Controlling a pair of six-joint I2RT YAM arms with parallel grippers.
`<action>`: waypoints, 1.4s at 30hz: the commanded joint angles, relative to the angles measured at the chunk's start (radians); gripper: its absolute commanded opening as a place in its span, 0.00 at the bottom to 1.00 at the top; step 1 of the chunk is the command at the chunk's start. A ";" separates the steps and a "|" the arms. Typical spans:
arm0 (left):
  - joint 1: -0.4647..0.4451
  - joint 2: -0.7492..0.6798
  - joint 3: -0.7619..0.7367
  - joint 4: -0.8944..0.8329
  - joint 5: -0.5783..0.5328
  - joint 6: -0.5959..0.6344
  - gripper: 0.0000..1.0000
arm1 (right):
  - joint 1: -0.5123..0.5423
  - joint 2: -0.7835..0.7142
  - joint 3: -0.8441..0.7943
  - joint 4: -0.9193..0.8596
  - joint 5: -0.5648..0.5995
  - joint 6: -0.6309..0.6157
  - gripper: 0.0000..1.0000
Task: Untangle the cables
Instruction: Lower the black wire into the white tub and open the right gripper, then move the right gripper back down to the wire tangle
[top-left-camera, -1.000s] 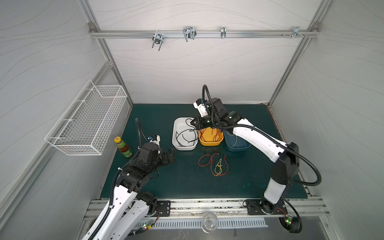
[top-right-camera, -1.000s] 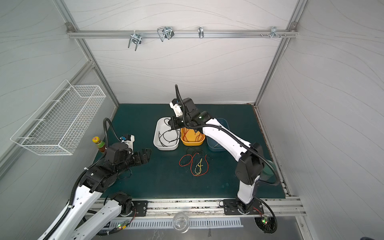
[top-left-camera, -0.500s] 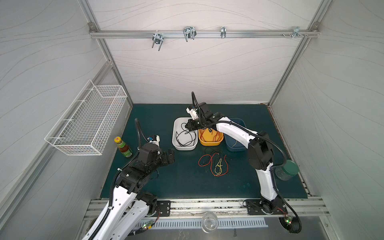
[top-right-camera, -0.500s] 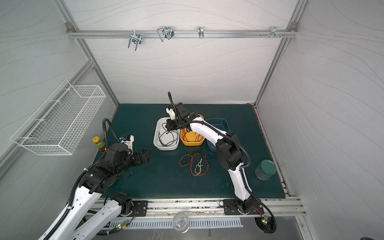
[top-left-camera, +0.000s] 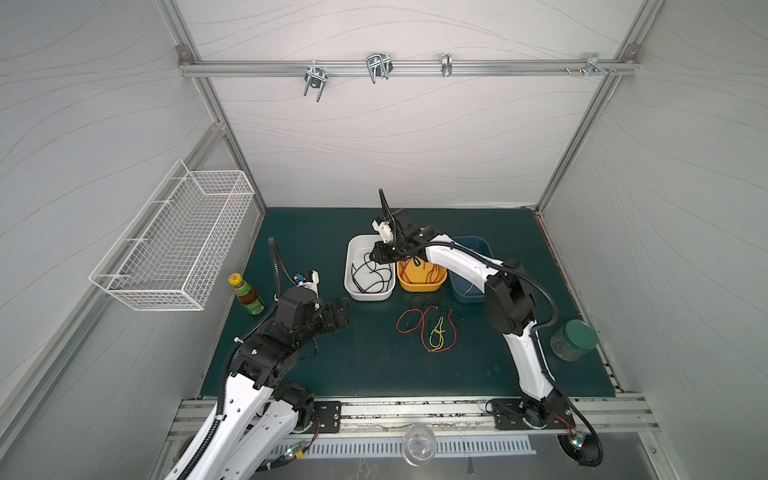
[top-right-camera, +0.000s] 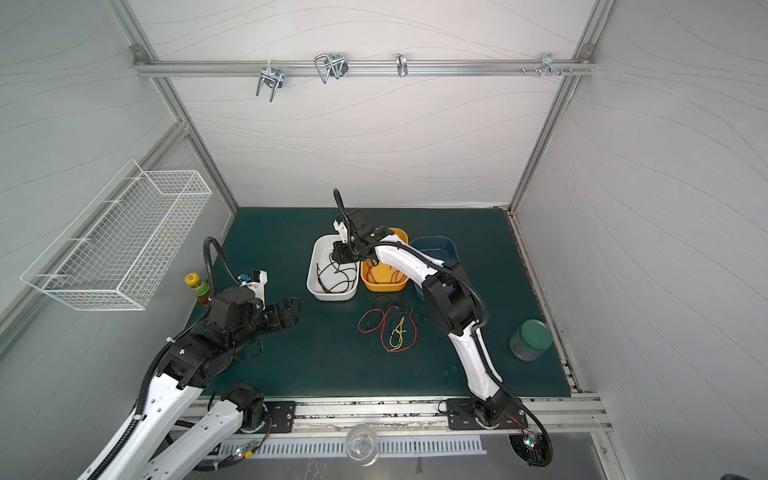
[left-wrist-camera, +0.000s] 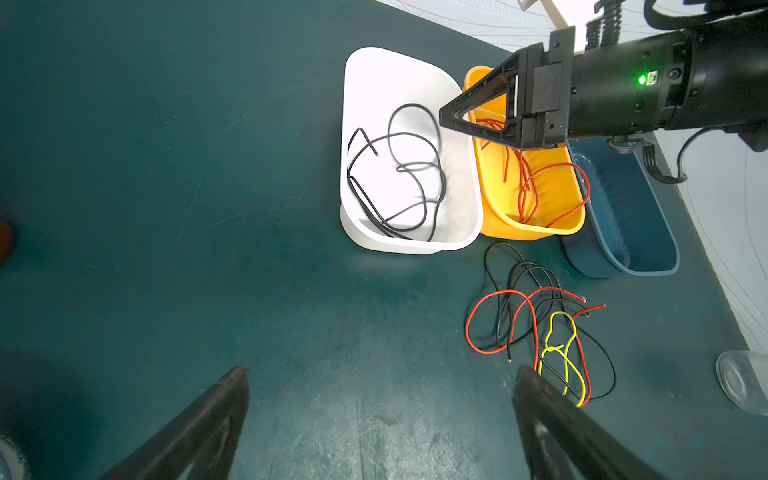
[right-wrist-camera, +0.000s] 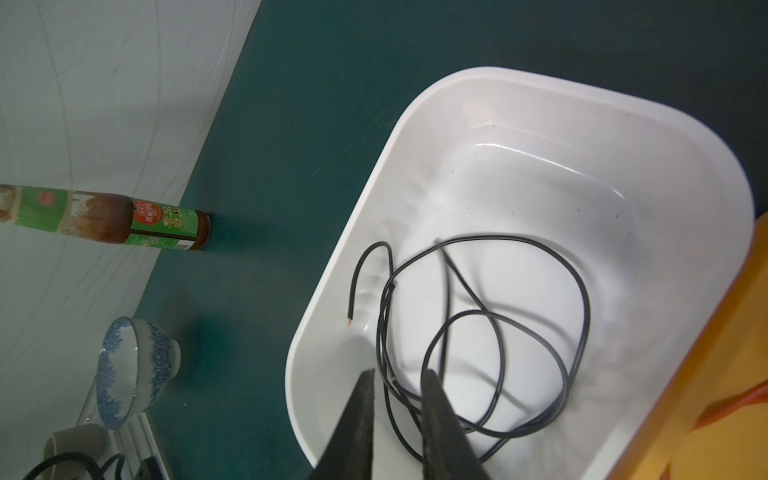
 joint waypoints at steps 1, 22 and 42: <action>-0.005 -0.009 0.002 0.034 -0.009 0.004 1.00 | 0.020 -0.022 0.025 -0.062 0.051 -0.032 0.30; -0.012 -0.001 0.001 0.033 -0.011 0.005 1.00 | 0.099 -0.296 -0.045 -0.154 0.232 -0.134 0.72; -0.020 -0.005 0.001 0.033 0.005 0.004 1.00 | 0.117 -0.889 -0.568 -0.101 0.345 -0.036 0.94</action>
